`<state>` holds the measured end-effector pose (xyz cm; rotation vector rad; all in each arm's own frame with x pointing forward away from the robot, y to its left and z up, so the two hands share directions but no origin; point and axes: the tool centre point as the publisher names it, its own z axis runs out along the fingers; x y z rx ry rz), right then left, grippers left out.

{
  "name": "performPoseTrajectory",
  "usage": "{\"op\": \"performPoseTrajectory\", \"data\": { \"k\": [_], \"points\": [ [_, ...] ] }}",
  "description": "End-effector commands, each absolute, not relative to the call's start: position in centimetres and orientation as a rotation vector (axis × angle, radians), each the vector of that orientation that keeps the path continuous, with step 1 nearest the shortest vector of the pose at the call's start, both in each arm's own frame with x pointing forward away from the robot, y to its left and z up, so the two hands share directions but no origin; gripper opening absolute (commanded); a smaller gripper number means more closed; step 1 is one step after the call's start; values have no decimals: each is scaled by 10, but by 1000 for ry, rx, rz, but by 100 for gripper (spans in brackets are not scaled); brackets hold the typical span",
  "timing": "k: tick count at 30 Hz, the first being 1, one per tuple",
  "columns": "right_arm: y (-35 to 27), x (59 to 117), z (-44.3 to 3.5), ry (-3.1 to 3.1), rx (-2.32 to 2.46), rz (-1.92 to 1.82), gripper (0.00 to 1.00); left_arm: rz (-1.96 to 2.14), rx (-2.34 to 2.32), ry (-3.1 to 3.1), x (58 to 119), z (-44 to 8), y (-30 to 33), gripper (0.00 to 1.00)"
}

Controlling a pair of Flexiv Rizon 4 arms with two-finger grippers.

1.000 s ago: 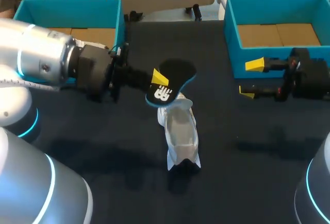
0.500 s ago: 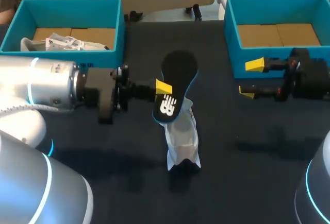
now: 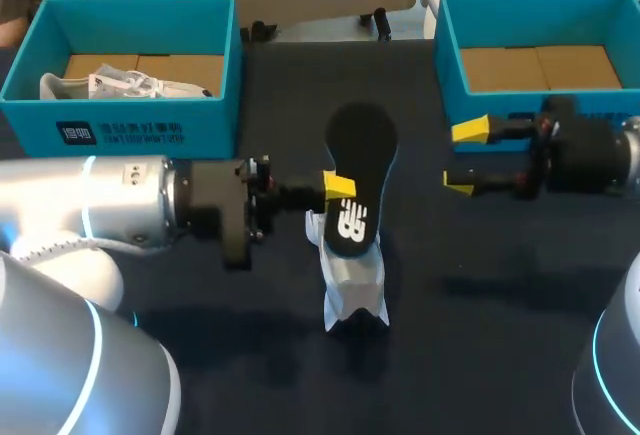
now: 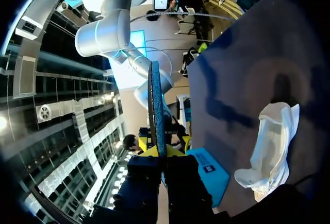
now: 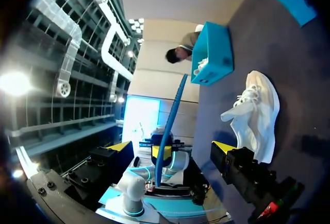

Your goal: Take the shoe out of the shoebox, open the shoe tongue, remove and reinsert the insole, then place the shoe into the shoebox

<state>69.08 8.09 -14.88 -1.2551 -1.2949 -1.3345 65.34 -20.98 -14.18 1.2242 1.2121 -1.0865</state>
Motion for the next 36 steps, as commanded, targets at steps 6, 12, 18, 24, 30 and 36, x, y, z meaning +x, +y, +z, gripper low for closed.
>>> {"op": "performPoseTrajectory", "data": {
  "k": [6,12,18,24,30,36],
  "points": [
    [106,702,-147,-1311,-1203,-1311,100,-1046,1208,1202,647,-147,-229,0],
    [113,701,-146,-1304,-1192,-1295,100,-1034,1214,1193,648,-151,-240,0],
    [120,697,-145,-1290,-1175,-1270,53,-1012,1219,1189,651,-154,-249,0],
    [125,696,-147,-1283,-1162,-1253,42,-990,1245,1163,653,-158,-257,0],
    [127,695,-149,-1277,-1153,-1252,35,-969,1262,1145,657,-158,-263,0],
    [126,693,-150,-1273,-1148,-1251,20,-965,1270,1146,659,-160,-264,0]
  ]
}}
